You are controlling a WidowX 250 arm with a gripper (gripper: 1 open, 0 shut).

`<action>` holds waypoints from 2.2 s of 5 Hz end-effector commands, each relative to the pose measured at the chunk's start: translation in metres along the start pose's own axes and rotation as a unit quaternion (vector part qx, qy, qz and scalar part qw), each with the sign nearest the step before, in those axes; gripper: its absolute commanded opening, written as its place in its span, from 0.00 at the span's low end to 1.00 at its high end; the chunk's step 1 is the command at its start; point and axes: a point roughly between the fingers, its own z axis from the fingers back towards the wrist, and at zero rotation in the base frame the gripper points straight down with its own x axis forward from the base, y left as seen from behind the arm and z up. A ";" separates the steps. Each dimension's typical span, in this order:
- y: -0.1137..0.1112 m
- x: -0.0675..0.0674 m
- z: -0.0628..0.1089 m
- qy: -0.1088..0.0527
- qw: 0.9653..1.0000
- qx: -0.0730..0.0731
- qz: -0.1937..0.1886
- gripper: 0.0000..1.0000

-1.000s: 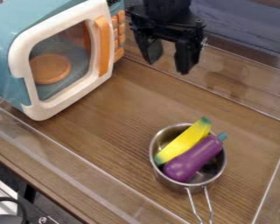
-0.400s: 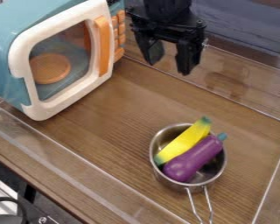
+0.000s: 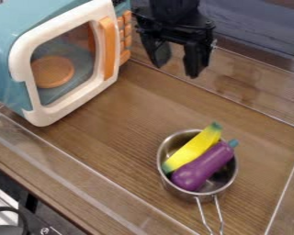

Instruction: Put the banana in the silver pot

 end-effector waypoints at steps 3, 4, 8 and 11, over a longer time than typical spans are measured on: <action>0.001 0.003 0.007 -0.020 1.000 -0.001 0.004 1.00; 0.001 0.004 0.007 -0.023 1.000 -0.001 0.006 1.00; -0.011 -0.006 0.011 -0.017 0.999 -0.013 -0.028 1.00; -0.018 -0.012 0.013 -0.017 0.998 -0.020 -0.049 1.00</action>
